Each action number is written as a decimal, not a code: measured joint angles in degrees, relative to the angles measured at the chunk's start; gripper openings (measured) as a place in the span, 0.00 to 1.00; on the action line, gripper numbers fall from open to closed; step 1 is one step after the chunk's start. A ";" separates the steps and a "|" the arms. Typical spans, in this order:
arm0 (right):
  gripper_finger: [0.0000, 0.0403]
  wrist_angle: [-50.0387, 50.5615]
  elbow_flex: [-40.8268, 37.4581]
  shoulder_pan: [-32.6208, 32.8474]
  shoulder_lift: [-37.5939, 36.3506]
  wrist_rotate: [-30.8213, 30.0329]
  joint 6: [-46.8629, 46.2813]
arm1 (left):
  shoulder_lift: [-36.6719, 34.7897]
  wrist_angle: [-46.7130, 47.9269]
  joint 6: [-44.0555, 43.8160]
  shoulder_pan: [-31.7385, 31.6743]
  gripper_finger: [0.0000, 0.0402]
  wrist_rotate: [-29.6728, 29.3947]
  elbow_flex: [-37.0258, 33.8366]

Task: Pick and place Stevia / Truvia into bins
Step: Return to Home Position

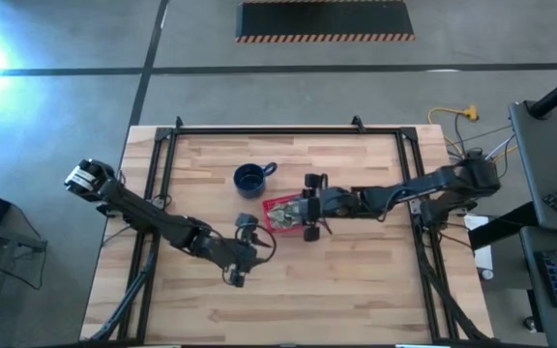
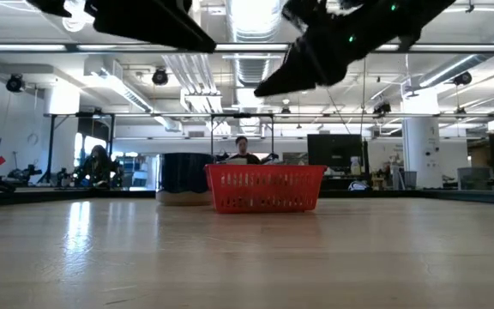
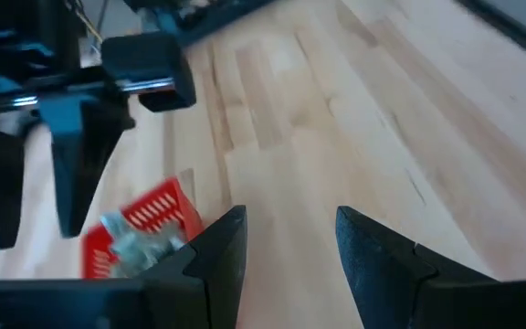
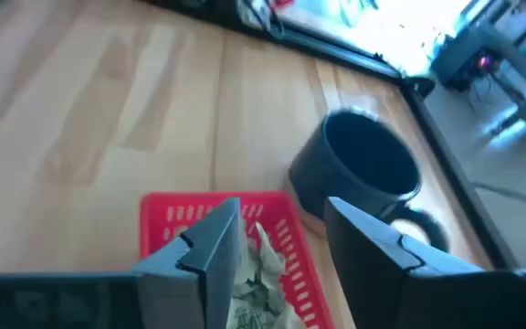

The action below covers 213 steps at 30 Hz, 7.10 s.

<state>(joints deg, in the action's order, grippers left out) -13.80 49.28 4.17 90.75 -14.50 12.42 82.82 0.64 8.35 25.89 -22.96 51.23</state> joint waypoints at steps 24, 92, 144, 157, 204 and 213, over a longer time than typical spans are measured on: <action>0.36 10.24 -4.11 4.35 -26.03 3.61 1.34 | -28.47 -2.69 11.42 -13.95 0.38 5.33 -4.80; 0.33 13.69 -45.45 -1.86 -90.70 12.00 -12.02 | -81.19 6.97 4.08 -17.38 0.38 1.00 -38.16; 0.33 13.37 -48.11 -1.82 -89.12 4.00 -10.77 | -81.01 -6.29 1.42 -17.53 0.38 12.79 -50.78; 0.30 13.40 -48.11 -1.82 -89.12 4.00 -10.77 | -80.16 -4.38 5.55 -17.53 0.38 15.19 -50.84; 0.32 13.35 -48.11 -1.84 -89.12 4.00 -10.80 | -74.96 -4.48 5.56 -17.53 0.38 15.19 -50.94; 0.31 13.35 -48.11 -1.82 -89.12 4.02 -10.84 | -74.94 -4.48 5.55 -17.53 0.38 15.17 -50.93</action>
<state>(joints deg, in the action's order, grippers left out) -0.45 1.17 2.35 1.63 -10.48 1.58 7.88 -3.84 13.89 8.36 -7.79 0.30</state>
